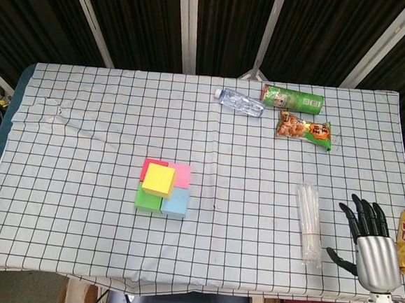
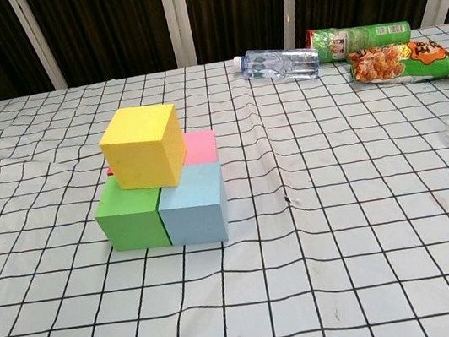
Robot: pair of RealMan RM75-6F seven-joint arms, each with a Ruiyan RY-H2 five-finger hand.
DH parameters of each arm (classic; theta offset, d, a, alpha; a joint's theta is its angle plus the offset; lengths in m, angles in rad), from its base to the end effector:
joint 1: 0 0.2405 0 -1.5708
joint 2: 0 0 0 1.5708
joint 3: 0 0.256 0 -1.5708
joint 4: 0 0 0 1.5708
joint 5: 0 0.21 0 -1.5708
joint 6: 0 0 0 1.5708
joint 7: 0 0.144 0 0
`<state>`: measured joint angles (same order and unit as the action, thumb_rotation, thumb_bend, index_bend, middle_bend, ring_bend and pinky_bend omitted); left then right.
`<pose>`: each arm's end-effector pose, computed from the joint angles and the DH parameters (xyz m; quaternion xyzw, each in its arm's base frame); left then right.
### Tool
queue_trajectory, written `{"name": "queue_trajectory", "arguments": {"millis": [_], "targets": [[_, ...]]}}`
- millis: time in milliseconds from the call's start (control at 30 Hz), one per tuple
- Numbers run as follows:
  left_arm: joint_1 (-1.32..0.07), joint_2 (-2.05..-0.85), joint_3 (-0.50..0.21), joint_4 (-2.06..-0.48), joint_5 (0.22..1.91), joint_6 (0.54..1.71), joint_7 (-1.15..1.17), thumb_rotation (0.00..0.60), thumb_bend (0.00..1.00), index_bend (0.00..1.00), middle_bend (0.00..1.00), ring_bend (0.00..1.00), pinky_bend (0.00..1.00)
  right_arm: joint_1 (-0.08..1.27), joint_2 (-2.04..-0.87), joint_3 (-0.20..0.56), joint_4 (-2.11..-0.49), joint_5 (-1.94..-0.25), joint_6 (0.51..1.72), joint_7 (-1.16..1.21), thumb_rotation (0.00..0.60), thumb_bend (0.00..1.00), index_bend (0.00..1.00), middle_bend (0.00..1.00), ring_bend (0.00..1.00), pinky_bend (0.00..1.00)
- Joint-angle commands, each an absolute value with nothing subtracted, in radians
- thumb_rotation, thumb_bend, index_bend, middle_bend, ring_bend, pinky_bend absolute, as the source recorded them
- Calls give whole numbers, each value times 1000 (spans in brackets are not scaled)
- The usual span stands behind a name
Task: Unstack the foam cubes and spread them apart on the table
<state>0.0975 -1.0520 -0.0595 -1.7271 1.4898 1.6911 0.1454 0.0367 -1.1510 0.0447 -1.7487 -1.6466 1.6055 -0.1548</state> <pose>-0.3106 0.1240 0.1990 -0.5314 -0.3490 -0.3565 0.6846 -0.2638 -0.1621 0.1492 0.5972 -0.3396 0.4421 0.5767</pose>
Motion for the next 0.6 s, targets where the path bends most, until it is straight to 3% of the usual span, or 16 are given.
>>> {"name": "queue_trajectory", "arguments": {"millis": [33, 600], "targets": [[98, -1052, -60, -1727, 1490, 1693, 144, 600, 10, 28, 0, 0, 12, 37, -1151, 45, -1749, -1647, 1605, -156, 600, 59, 169, 43, 64, 0], [94, -1045, -49, -1730, 1505, 1680, 146, 600, 7, 28, 0, 0, 12, 38, -1147, 38, -1752, -1647, 1588, -162, 600, 59, 170, 43, 64, 0]]}}
